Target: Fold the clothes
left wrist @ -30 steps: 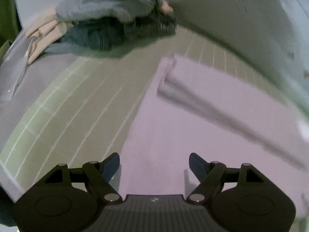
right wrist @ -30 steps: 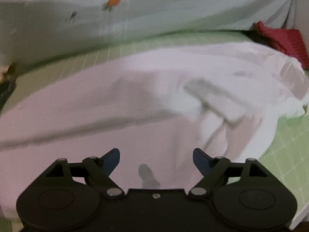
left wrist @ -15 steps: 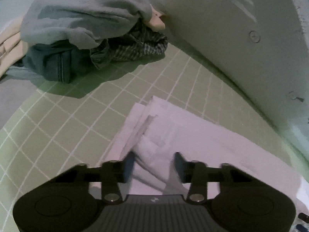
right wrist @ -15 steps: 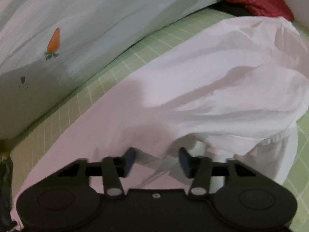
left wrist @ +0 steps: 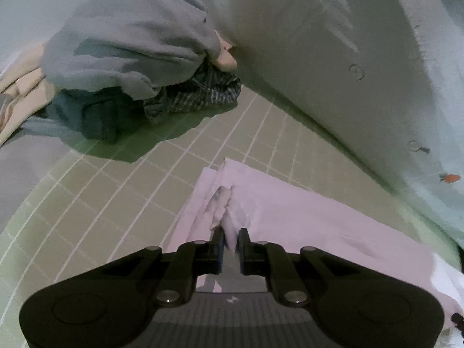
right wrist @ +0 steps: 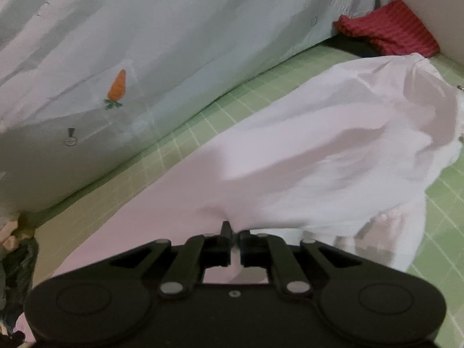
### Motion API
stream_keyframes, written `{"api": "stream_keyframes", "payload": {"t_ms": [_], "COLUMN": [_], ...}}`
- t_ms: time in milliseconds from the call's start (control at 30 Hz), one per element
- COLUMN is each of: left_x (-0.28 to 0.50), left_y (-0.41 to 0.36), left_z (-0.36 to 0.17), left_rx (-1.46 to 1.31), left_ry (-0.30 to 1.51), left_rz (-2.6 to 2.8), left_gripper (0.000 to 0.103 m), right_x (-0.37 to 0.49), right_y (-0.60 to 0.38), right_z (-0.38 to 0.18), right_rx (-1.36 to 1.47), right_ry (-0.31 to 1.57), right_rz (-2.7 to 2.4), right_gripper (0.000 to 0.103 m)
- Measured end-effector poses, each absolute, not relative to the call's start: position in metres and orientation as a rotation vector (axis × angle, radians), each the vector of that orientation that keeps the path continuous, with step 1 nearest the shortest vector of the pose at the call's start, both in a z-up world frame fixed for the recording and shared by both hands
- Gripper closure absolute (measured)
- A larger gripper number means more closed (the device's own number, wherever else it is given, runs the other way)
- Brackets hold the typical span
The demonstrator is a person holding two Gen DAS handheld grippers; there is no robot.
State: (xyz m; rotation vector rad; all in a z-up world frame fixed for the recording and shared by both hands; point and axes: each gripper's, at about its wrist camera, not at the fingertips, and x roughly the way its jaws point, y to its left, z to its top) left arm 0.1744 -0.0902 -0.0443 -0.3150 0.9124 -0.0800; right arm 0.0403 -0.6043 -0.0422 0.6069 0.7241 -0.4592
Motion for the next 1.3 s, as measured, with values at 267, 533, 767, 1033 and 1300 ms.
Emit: {"api": "stream_keyframes", "payload": {"t_ms": [267, 533, 767, 1033, 1300], "left_x": [0.107, 0.044, 0.040, 0.045, 0.051], "left_y": [-0.064, -0.054, -0.053, -0.056, -0.063], "left_z": [-0.030, -0.062, -0.074, -0.080, -0.087], "left_rx": [-0.383, -0.345, -0.304, -0.289, -0.283], "left_ry": [0.890, 1.022, 1.049, 1.063, 1.052], "left_rz": [-0.049, 0.047, 0.072, 0.113, 0.123], "left_gripper": [0.096, 0.096, 0.086, 0.033, 0.033], "right_x": [-0.014, -0.047, -0.048, -0.051, -0.050], "right_y": [-0.602, -0.599, -0.599, -0.593, -0.594], "right_z": [-0.042, -0.072, -0.084, -0.072, -0.069], "right_rx": [0.640, 0.639, 0.623, 0.585, 0.568], "right_ry": [0.731, 0.834, 0.882, 0.847, 0.852], "right_rz": [-0.439, -0.454, -0.445, -0.497, -0.504], "right_gripper": [0.098, 0.098, 0.092, 0.035, 0.032]}}
